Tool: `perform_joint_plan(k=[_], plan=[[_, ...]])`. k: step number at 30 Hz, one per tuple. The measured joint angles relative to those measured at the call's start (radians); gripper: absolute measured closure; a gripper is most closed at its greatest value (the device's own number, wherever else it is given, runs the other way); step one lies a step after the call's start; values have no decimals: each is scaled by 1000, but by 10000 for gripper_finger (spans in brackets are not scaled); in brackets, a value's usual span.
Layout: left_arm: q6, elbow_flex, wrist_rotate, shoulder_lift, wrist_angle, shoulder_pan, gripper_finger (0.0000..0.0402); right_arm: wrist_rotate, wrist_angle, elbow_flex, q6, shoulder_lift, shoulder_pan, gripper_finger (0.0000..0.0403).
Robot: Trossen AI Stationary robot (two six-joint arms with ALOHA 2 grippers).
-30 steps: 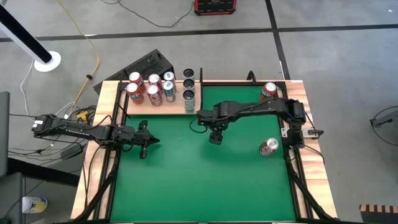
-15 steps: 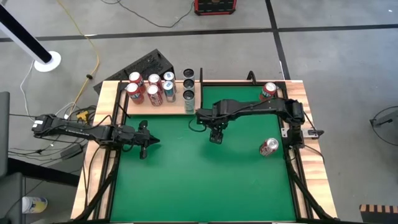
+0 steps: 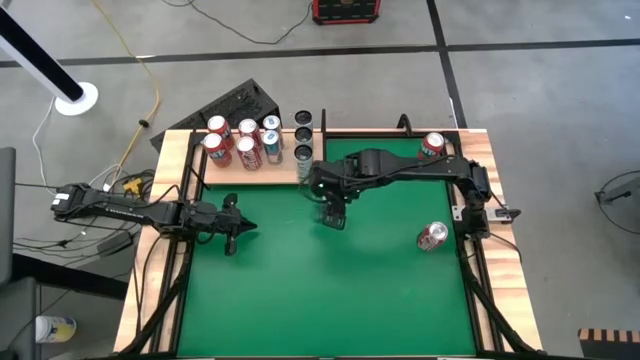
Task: Place canned beverage on shelf
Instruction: Put the blue soda can on the shelf aligned with the other blue soda cans
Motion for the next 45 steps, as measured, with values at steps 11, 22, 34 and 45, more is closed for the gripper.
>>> perform_joint_plan(k=[11, 22, 34, 45], plan=[[0, 0, 0, 0, 0, 0, 402, -79, 402, 39, -179, 10, -30, 142], [0, 0, 0, 0, 0, 0, 402, -219, 428, 293, -255, 176, -190, 142], [0, 0, 0, -2, 3, 0, 402, -255, 456, 277, -310, 218, -281, 142], [0, 0, -1, 0, 1, 0, 402, -168, 432, 252, -379, 221, -270, 142]])
